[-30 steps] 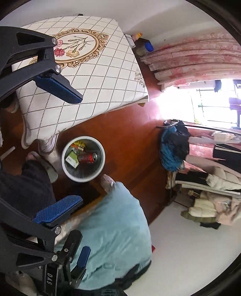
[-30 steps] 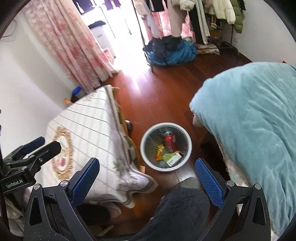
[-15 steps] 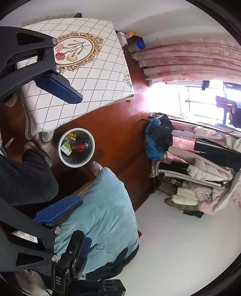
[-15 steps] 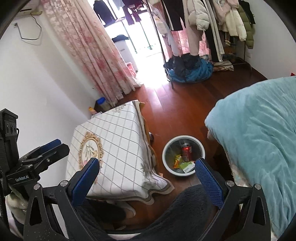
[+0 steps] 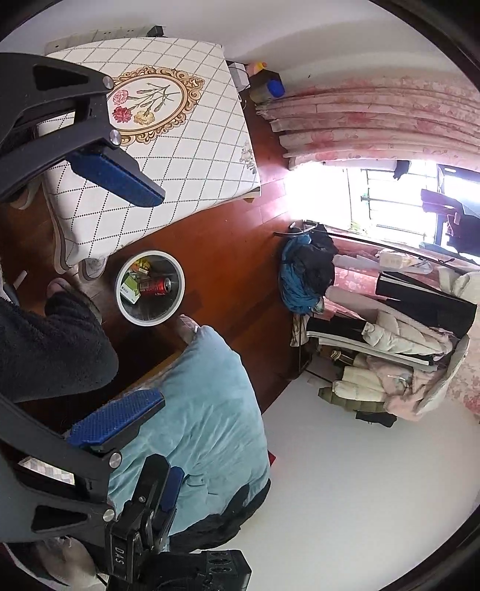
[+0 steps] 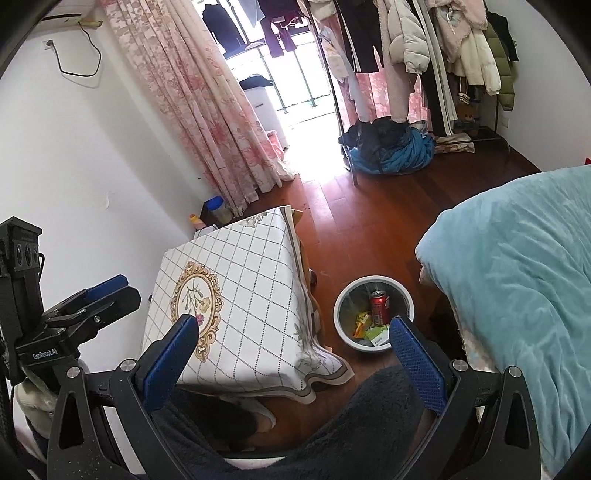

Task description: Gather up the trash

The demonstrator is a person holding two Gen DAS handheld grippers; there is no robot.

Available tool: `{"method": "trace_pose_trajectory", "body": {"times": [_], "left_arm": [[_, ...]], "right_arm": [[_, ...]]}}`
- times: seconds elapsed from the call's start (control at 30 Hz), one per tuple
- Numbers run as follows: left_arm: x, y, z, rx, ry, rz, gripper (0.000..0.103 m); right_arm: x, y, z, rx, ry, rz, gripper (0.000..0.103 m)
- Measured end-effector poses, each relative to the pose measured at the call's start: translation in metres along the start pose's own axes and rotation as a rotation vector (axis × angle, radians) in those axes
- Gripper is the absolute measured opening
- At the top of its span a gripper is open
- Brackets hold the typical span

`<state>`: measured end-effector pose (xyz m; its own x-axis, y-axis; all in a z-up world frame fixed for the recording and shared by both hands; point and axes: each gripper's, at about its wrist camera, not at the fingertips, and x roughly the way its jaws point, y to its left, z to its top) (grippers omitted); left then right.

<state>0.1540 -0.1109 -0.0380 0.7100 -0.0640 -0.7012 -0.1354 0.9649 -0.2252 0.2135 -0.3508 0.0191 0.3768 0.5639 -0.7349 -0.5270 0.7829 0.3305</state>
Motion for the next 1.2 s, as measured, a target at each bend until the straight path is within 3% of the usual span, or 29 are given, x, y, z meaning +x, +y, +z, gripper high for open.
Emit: {"method": "trace_pose_trajectory", "body": {"times": [1.2], "left_arm": [[0.001, -0.006, 0.003, -0.041, 0.006, -0.065, 0.103]], "right_arm": [[0.000, 0.009, 0.001, -0.022, 0.026, 0.032, 0.103]]}}
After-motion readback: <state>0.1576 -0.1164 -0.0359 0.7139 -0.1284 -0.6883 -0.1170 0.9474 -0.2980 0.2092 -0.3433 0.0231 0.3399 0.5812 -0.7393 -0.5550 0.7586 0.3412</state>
